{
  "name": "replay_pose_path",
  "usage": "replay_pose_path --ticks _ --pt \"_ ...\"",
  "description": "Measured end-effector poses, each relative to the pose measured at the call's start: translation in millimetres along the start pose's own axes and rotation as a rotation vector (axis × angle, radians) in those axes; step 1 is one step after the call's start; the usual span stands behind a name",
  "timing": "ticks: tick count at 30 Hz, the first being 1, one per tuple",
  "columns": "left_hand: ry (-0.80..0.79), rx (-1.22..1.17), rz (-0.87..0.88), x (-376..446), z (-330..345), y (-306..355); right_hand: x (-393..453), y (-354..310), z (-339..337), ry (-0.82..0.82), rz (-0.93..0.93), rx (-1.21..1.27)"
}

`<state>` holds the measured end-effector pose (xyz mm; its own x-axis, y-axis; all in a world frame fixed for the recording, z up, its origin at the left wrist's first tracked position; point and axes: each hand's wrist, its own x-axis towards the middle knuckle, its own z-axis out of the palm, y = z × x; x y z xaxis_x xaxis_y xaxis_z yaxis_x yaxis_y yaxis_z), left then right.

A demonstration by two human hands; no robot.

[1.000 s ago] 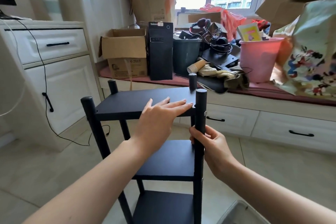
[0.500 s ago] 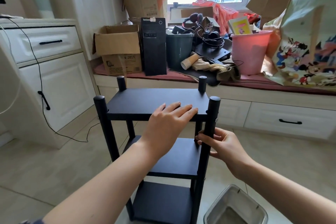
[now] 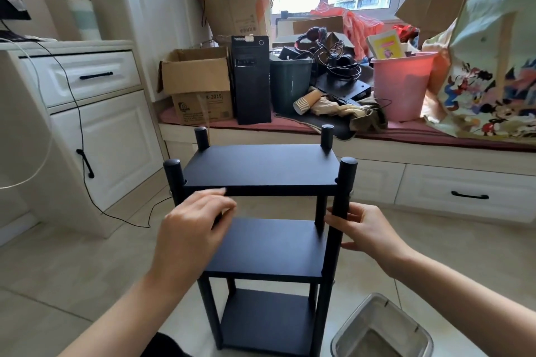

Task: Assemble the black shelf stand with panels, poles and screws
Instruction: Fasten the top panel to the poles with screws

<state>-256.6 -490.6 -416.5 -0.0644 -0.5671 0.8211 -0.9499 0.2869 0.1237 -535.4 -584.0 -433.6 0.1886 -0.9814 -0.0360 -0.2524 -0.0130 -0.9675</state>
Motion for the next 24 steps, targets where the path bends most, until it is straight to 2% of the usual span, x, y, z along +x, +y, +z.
replay_pose_path --ticks 3,6,9,17,24 --pt "-0.094 0.068 -0.37 -18 -11 -7 -6 0 1 0.074 -0.026 -0.156" --pt "-0.131 -0.024 -0.767 -24 -8 -26 -14 8 7 0.115 -0.017 -0.25" --pt "-0.126 -0.199 -0.955 -18 -2 -41 -17 14 13 0.144 -0.017 -0.275" --pt "-0.254 -0.314 -0.973 -13 21 -42 -2 12 10 0.172 -0.041 -0.324" --pt "-0.209 -0.413 -0.946 -5 41 -23 49 8 -6 0.225 0.001 -0.245"
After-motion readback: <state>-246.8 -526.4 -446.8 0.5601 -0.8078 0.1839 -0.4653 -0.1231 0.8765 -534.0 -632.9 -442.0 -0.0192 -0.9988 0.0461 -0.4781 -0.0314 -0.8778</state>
